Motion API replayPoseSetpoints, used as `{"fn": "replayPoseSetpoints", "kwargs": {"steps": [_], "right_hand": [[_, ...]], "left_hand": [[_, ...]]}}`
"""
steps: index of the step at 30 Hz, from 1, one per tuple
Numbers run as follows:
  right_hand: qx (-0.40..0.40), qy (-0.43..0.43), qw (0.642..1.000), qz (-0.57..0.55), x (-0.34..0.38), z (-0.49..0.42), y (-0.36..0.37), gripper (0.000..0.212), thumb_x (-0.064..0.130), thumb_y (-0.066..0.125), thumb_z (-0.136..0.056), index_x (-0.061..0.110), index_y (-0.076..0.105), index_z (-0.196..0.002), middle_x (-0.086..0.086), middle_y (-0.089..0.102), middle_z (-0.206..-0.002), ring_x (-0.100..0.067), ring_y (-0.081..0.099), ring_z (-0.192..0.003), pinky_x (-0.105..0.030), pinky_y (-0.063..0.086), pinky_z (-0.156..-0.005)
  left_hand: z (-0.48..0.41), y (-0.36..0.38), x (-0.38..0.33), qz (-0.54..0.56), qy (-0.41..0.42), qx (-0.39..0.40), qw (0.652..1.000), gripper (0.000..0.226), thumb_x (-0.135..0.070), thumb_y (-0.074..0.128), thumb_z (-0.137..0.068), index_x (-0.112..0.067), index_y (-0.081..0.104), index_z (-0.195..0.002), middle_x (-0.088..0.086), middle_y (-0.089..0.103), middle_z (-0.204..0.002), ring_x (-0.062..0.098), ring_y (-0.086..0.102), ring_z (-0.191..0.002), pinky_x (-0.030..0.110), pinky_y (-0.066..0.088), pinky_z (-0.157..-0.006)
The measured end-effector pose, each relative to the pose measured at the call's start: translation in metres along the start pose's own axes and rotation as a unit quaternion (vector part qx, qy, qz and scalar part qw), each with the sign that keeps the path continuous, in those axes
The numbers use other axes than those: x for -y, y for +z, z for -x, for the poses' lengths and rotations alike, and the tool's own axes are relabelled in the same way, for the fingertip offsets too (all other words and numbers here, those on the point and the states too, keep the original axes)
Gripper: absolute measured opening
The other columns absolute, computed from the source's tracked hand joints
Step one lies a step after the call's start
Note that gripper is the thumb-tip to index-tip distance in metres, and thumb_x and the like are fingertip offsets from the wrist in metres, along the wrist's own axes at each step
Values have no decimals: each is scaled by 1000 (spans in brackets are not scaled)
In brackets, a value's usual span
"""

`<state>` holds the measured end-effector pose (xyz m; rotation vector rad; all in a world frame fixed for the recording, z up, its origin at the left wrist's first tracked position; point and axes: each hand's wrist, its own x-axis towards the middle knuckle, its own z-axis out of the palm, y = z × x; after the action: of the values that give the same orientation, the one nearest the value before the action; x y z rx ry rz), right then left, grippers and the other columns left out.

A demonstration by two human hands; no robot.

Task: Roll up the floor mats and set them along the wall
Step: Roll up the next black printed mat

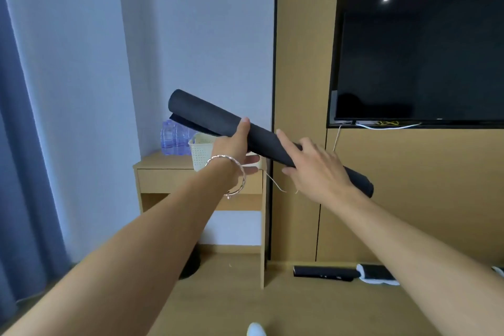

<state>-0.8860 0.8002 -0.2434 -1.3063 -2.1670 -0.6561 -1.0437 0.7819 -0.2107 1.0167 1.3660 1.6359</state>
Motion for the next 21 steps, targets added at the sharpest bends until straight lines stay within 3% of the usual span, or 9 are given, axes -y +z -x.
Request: {"fn": "replayPoseSetpoints", "kwargs": {"steps": [2, 4, 7, 10, 13, 16, 18, 21], "right_hand": [[8, 9, 1000, -25, 3, 8, 1, 71, 36, 48, -98, 29, 0, -151, -12, 46, -123, -30, 53, -104, -44, 46, -84], [13, 9, 999, -36, 10, 7, 0, 71, 35, 47, -98, 29, 0, -150, -12, 46, -121, -30, 52, -102, -44, 46, -83], [19, 0, 998, -60, 30, -5, 0, 67, 32, 47, -98, 29, 4, -149, -11, 46, -119, -29, 51, -100, -41, 42, -81], [24, -24, 998, -57, 55, -16, 7, 64, 29, 47, -98, 30, 7, -148, -11, 47, -119, -29, 50, -102, -43, 40, -83], [43, -53, 997, -40, 78, -17, 29, 66, 28, 48, -97, 30, 6, -149, -11, 48, -123, -31, 49, -110, -46, 42, -87], [81, -78, 993, -28, 93, -12, 58, 66, 28, 48, -97, 30, 7, -148, -12, 48, -125, -30, 49, -111, -46, 39, -89], [111, -89, 990, -24, 98, -7, 80, 66, 28, 48, -97, 29, 6, -148, -11, 47, -128, -31, 47, -113, -45, 38, -90], [153, -102, 982, -37, 104, -1, 115, 64, 27, 47, -98, 29, 7, -148, -11, 46, -130, -30, 46, -114, -45, 39, -93]], "left_hand": [[8, -16, 6, -114, 46, 25, 992, 43, -49, 42, -94, -11, 54, -108, 5, 65, -95, 18, 68, -77, 38, 58, -68], [13, -39, 9, -282, 138, 22, 949, 43, -45, 37, -96, -8, 57, -101, 5, 66, -90, 21, 66, -81, 39, 54, -75], [13, -80, 11, -526, 309, -27, 792, 31, -38, 43, -95, -18, 58, -113, -7, 65, -92, 20, 59, -90, 33, 47, -75], [2, -109, 13, -589, 460, -17, 664, 39, -34, 57, -90, -27, 51, -127, -8, 55, -118, 16, 52, -109, 33, 47, -66], [-19, -121, 23, -691, 440, 7, 573, 63, -39, 65, -84, -29, 35, -138, -6, 39, -134, 17, 38, -124, 33, 46, -63], [-38, -133, 49, -733, 347, 20, 585, 50, -34, 60, -86, -22, 42, -131, -1, 45, -128, 21, 42, -119, 37, 50, -73], [-46, -141, 76, -728, 330, 39, 600, 43, -32, 57, -88, -19, 46, -127, 2, 49, -122, 24, 45, -114, 39, 48, -74], [-57, -153, 116, -734, 319, 66, 595, 43, -36, 55, -91, -19, 43, -129, 2, 49, -122, 22, 46, -112, 36, 48, -73]]}}
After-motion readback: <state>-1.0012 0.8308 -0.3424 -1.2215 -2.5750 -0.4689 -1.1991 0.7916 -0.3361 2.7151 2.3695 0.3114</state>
